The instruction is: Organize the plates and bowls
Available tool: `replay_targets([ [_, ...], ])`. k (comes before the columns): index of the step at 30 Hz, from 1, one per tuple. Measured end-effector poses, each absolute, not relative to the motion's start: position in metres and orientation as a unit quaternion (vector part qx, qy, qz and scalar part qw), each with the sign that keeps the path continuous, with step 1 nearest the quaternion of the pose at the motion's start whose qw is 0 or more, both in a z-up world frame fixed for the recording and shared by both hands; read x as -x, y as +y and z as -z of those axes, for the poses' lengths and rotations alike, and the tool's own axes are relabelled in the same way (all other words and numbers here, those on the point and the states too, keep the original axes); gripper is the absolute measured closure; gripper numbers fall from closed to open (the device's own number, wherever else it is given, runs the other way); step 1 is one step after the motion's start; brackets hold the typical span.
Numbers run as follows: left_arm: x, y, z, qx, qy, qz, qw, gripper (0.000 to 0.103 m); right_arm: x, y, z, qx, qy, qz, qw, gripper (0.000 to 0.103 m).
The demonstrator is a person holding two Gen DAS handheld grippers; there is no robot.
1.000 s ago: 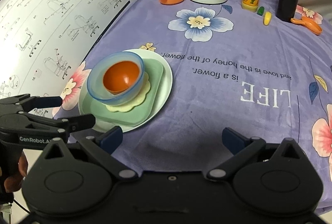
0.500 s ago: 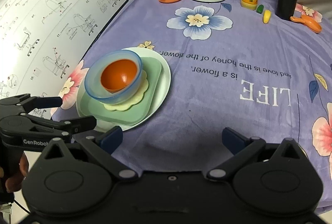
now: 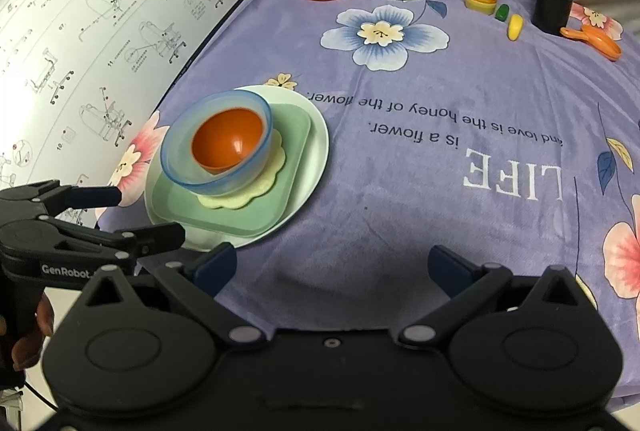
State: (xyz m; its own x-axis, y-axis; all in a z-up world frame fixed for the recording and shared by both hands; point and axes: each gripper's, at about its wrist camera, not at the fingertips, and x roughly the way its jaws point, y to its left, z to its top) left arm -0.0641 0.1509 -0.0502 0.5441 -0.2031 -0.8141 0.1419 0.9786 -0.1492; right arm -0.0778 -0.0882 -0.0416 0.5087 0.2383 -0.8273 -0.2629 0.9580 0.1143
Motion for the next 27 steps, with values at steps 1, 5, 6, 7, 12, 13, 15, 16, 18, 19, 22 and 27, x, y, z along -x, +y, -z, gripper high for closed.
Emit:
replay_targets([
  [1,0.0641,0.151,0.0502,0.033,0.468,0.098,0.878,0.0,0.0777,-0.088,0.0417,0.013,0.474,-0.144,0.868,0.0],
  [5,0.0646,0.1515,0.0495,0.029,0.468,0.094,0.878,0.0,0.0777,-0.0876,0.0421,0.014,0.475,-0.143,0.868,0.0],
  [6,0.0647,0.1519,0.0491,0.027,0.468,0.092,0.879,0.0,0.0778,-0.0872,0.0424,0.014,0.475,-0.142,0.868,0.0],
  [7,0.0649,0.1522,0.0487,0.025,0.467,0.091,0.879,0.0,0.0778,-0.0871,0.0426,0.014,0.476,-0.142,0.868,0.0],
  [12,0.0648,0.1542,0.0465,0.017,0.465,0.086,0.881,0.0,0.0783,-0.0876,0.0423,0.014,0.474,-0.145,0.868,0.0],
  [13,0.0647,0.1547,0.0465,0.017,0.465,0.085,0.881,0.0,0.0783,-0.0874,0.0423,0.014,0.474,-0.146,0.868,0.0],
  [15,0.0642,0.1549,0.0465,0.017,0.465,0.085,0.881,0.0,0.0782,-0.0873,0.0425,0.014,0.475,-0.147,0.868,0.0],
  [16,0.0642,0.1551,0.0464,0.016,0.465,0.086,0.881,0.0,0.0782,-0.0869,0.0427,0.015,0.475,-0.147,0.867,0.0],
  [18,0.0642,0.1549,0.0461,0.014,0.465,0.086,0.881,0.0,0.078,-0.0865,0.0431,0.016,0.476,-0.147,0.867,0.0],
  [19,0.0644,0.1543,0.0463,0.012,0.465,0.085,0.881,0.0,0.0778,-0.0862,0.0433,0.016,0.476,-0.147,0.867,0.0],
  [22,0.0646,0.1526,0.046,0.009,0.465,0.086,0.881,0.0,0.077,-0.086,0.0436,0.016,0.477,-0.147,0.866,0.0],
  [27,0.0645,0.1512,0.0457,0.007,0.465,0.087,0.881,0.0,0.0769,-0.0857,0.0442,0.017,0.478,-0.147,0.866,0.0],
])
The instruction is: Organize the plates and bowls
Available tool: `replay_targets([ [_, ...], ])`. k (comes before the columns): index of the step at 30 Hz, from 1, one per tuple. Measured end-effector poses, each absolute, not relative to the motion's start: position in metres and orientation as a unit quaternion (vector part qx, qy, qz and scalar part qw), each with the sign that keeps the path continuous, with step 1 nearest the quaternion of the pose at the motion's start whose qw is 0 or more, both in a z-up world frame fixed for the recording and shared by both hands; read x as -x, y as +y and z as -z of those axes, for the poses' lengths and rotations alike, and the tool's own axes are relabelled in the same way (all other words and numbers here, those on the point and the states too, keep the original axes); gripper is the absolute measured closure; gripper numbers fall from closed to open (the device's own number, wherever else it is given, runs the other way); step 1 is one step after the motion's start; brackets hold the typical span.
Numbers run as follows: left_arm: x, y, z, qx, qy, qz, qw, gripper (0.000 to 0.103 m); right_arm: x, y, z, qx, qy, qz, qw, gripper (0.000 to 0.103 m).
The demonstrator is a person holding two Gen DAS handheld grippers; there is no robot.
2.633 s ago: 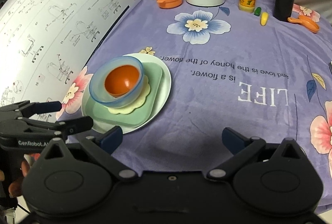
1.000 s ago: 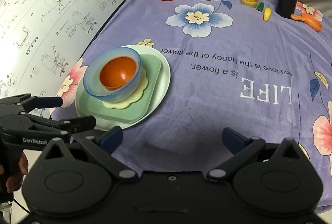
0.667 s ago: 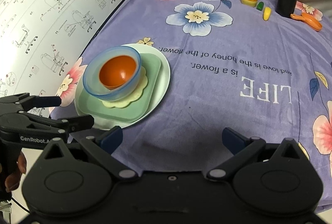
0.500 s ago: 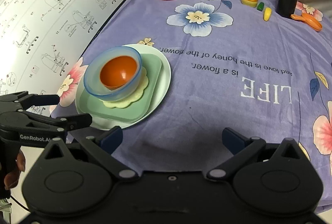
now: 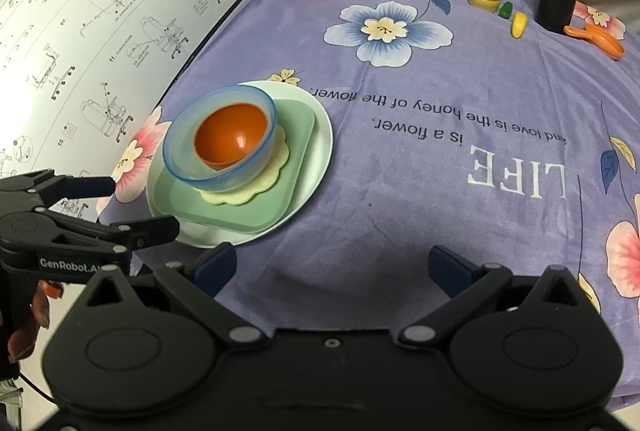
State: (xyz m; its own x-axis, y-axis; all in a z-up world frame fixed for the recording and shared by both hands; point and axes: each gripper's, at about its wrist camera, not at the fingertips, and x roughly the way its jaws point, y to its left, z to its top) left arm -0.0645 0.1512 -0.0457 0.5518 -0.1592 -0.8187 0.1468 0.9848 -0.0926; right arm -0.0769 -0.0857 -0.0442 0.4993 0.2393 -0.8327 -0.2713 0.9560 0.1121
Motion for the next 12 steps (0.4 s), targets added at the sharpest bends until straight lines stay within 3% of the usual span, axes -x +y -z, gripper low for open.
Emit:
replay_targets([
  [12,0.0641,0.1543,0.0442,0.003,0.463,0.085,0.882,0.0,0.077,-0.0841,0.0446,0.017,0.477,-0.147,0.866,0.0],
])
